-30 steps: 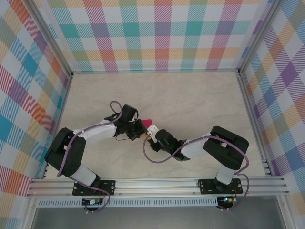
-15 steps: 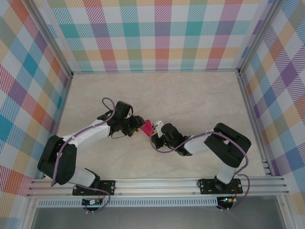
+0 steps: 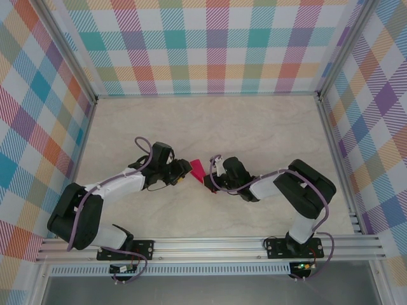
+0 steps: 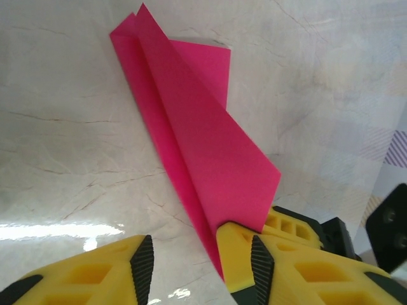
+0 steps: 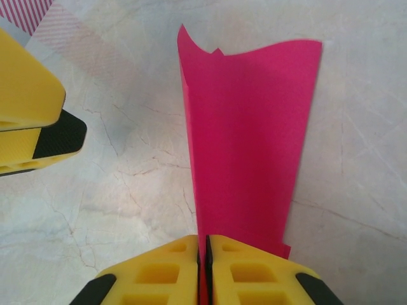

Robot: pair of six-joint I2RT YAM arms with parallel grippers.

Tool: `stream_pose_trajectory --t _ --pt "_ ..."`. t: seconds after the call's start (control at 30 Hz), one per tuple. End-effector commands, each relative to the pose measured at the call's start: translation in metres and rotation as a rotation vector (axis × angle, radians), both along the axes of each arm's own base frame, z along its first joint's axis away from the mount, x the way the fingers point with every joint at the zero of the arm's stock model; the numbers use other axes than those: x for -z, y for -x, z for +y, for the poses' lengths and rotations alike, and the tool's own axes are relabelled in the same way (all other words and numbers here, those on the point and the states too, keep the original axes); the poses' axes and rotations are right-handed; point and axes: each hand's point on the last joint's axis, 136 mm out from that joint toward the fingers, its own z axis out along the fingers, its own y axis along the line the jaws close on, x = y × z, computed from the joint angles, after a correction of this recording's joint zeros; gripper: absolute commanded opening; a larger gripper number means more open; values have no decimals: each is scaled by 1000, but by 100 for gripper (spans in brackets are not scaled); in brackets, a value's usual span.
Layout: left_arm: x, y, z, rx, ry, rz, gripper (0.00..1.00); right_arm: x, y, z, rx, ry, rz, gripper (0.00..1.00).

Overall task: Fold a paper plane with a square sheet of paper (pick it up from the middle)
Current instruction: Fold the wing for the fifth time at the center of the table.

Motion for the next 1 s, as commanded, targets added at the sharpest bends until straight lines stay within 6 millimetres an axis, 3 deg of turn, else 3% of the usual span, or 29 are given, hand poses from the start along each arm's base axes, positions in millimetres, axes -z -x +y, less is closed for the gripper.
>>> stream_pose_trajectory --t 0.0,0.33,0.63,0.97 --pt "3 -3 -8 32 46 -29 42 6 9 4 -29 -34 83 15" --pt "11 -2 -21 92 69 -31 31 8 8 5 -30 -74 158 23" --pt "7 -5 -35 150 90 -62 26 10 3 0 2 -98 230 15" --pt "16 -3 -40 168 84 -50 25 8 5 3 -2 -132 322 9"
